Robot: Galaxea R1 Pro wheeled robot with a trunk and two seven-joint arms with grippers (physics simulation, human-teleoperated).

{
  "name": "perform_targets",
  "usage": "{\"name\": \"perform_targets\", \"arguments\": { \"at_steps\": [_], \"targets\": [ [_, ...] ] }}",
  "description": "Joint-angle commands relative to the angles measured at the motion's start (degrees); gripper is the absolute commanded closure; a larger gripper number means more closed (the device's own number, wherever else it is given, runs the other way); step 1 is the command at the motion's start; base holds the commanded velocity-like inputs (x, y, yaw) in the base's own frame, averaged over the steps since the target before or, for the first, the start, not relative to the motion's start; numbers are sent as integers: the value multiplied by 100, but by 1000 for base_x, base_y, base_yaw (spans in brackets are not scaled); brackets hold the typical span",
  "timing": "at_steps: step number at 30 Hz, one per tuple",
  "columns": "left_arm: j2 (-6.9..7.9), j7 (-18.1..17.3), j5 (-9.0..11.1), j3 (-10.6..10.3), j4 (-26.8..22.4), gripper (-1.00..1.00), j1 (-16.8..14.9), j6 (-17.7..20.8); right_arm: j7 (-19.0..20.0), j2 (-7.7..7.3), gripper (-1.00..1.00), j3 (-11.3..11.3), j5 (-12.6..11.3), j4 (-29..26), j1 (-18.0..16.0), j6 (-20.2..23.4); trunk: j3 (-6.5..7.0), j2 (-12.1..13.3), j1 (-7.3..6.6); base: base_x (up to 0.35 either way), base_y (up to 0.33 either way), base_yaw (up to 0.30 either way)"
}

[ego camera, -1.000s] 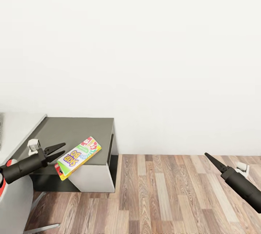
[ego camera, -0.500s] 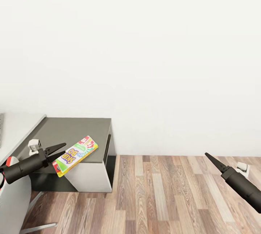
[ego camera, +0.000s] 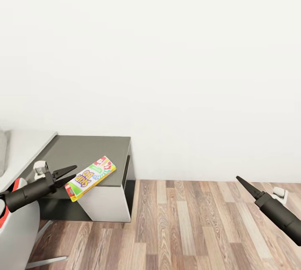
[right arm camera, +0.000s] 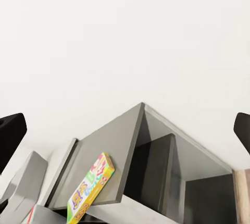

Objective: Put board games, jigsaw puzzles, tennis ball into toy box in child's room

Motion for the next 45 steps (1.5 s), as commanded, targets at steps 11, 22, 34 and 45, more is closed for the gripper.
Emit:
{"name": "perform_targets", "arguments": {
  "at_steps": [11,22,34,45],
  "targets": [
    [-10,-24,-25,-5,0,-100,-6,16,-32,2,-100,24,-16,-1,-4,37,50,-9,3,0,2,43],
    [-11,-26,-25,-212,-6,-100,-6,48,-53,10,-100,83,-7,-3,-8,41,-92,-329,178,0,0,1],
    [-10,-36,-12,-286,-13,-100,-6,63,-114,15,-100,143,-12,6,-12,51,-307,-811,442,0,0,0],
    [-10,-42,45,-573,-239,-100,-6,69,-1659,169,-100,1684,-109,51,-196,38,-505,-1252,683,0,0,0]
  ]
}}
